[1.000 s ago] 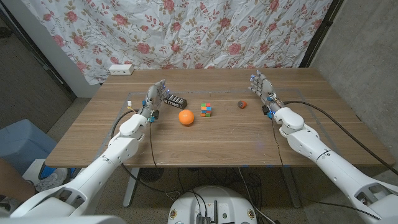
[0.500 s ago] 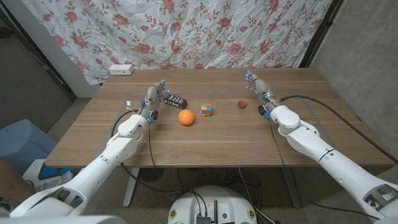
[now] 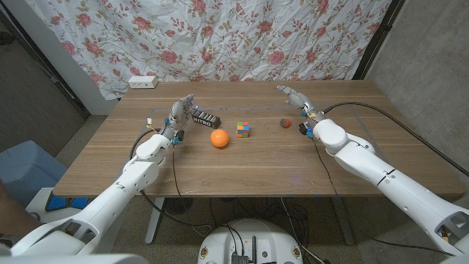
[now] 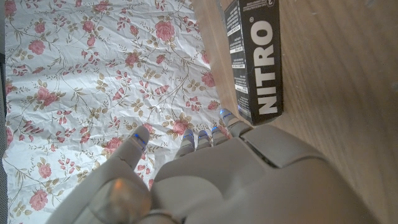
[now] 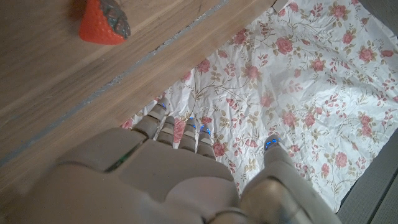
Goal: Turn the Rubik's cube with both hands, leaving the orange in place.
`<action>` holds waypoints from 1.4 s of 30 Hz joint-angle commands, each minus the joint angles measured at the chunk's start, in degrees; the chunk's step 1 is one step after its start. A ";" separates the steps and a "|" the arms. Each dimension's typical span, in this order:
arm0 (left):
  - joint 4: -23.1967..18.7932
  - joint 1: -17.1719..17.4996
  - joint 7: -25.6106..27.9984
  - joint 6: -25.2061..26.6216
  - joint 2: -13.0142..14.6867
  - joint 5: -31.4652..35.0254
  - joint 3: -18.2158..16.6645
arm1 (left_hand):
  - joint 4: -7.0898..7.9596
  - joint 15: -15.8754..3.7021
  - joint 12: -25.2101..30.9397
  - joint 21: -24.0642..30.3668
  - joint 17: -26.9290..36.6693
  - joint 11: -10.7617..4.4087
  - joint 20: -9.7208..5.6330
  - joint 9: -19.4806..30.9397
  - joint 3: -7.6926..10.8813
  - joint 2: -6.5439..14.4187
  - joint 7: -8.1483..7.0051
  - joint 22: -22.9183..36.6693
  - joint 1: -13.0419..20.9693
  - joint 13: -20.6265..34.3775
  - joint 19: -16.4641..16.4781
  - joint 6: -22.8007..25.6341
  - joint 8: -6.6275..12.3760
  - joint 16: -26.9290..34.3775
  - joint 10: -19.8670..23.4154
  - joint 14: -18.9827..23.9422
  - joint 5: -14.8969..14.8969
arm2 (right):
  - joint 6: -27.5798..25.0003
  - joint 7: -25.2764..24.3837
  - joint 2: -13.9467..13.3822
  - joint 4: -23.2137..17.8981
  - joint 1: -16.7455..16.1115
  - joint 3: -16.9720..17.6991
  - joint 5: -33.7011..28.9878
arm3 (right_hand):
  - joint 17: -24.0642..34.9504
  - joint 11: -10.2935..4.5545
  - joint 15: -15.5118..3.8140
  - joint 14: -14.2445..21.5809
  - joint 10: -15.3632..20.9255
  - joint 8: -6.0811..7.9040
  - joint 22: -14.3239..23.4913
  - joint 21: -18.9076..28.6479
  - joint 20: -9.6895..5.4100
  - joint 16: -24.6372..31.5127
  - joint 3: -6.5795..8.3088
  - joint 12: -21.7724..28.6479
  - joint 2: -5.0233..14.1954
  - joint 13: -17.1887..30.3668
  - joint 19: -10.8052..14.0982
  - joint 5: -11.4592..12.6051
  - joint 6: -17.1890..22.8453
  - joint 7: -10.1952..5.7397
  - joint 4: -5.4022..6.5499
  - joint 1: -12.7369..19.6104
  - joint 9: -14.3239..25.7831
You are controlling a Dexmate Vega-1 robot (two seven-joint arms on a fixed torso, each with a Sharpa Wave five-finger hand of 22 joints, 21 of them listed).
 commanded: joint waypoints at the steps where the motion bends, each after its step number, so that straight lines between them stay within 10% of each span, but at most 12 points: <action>1: 1.11 -1.08 -0.71 -0.34 0.11 0.70 0.38 | -0.30 -0.10 0.09 0.28 0.23 0.01 0.26 0.27 0.19 4.21 -0.02 0.08 -0.08 0.27 -0.15 0.11 0.16 0.11 -0.09 -0.46 0.30 | -14.15 2.98 -2.76 -7.34 3.90 -4.59 -9.30 | -0.02 -0.21 0.36 -1.06 -0.63 -0.22 0.15 -0.05 -0.08 -0.18 0.09 0.02 -0.03 0.12 -0.76 0.06 -1.17 -0.20 -0.80 0.47 0.10; 42: -3.36 2.20 2.69 0.04 1.73 1.04 -0.90 | -0.33 -0.24 0.02 0.29 0.28 -0.25 0.34 0.28 0.36 4.26 -0.16 0.08 -0.52 0.26 -0.10 0.30 0.10 0.18 0.19 -0.40 0.28 | -42.23 26.62 -2.36 -20.49 21.75 -23.65 -31.23 | -0.44 0.34 4.02 -5.49 -3.97 0.67 0.10 0.07 2.97 0.34 1.72 0.54 -2.40 0.33 -5.94 -0.45 -7.54 0.51 -4.62 7.60 0.39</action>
